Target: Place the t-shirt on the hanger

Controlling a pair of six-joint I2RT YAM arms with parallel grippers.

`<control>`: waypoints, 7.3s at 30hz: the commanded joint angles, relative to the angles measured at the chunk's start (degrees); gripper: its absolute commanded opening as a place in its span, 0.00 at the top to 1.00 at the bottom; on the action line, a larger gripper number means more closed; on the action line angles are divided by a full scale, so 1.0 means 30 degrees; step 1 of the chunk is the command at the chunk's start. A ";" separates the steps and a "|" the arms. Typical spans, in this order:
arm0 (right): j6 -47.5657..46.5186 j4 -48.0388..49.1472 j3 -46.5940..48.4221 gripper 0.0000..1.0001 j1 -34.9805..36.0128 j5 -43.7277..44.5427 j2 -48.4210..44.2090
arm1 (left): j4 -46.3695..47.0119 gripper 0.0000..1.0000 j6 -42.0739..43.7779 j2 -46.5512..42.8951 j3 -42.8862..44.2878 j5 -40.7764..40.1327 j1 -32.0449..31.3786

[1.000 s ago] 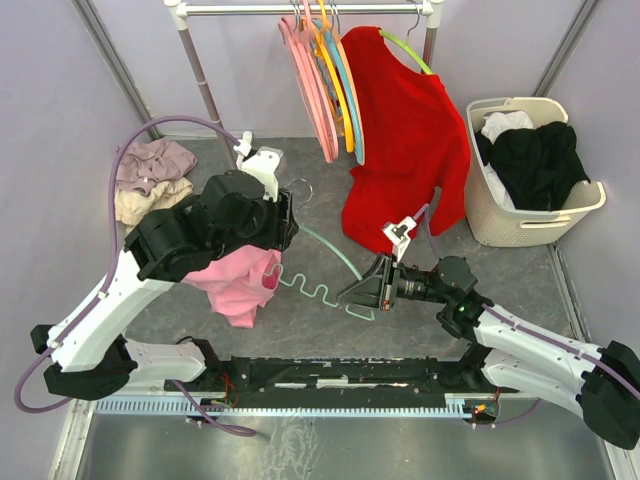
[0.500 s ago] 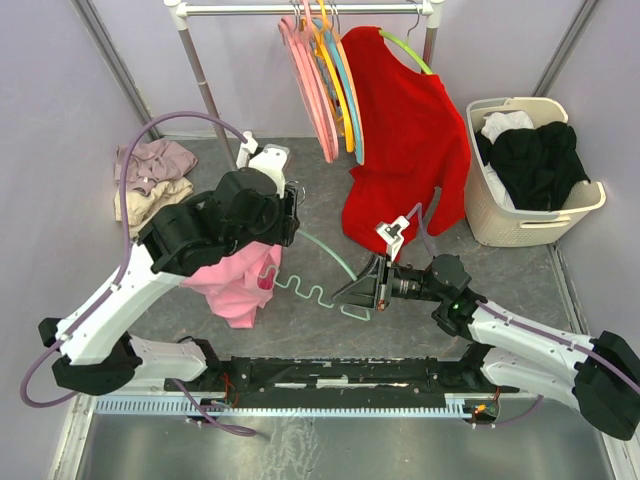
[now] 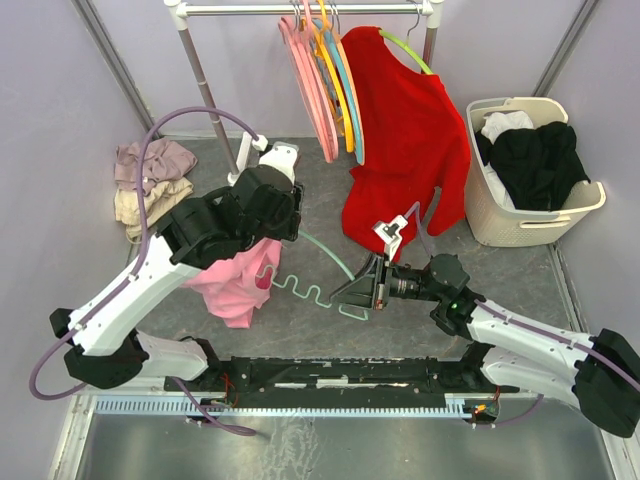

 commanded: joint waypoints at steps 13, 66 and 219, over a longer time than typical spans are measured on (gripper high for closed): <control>-0.0779 0.2966 0.2488 0.98 0.0447 0.0043 0.0100 | 0.1759 0.63 0.0936 0.0293 -0.0660 -0.0182 -0.0104; -0.5505 -2.8071 1.0213 0.36 0.0697 1.3666 -0.4667 | 0.6147 0.97 0.2289 -0.3822 -0.2938 -0.0599 -0.0107; -0.0775 -1.7519 0.4263 0.99 0.2356 1.2035 -0.3405 | 1.8719 0.97 -0.0939 -0.5398 -1.1860 -0.8038 -0.0091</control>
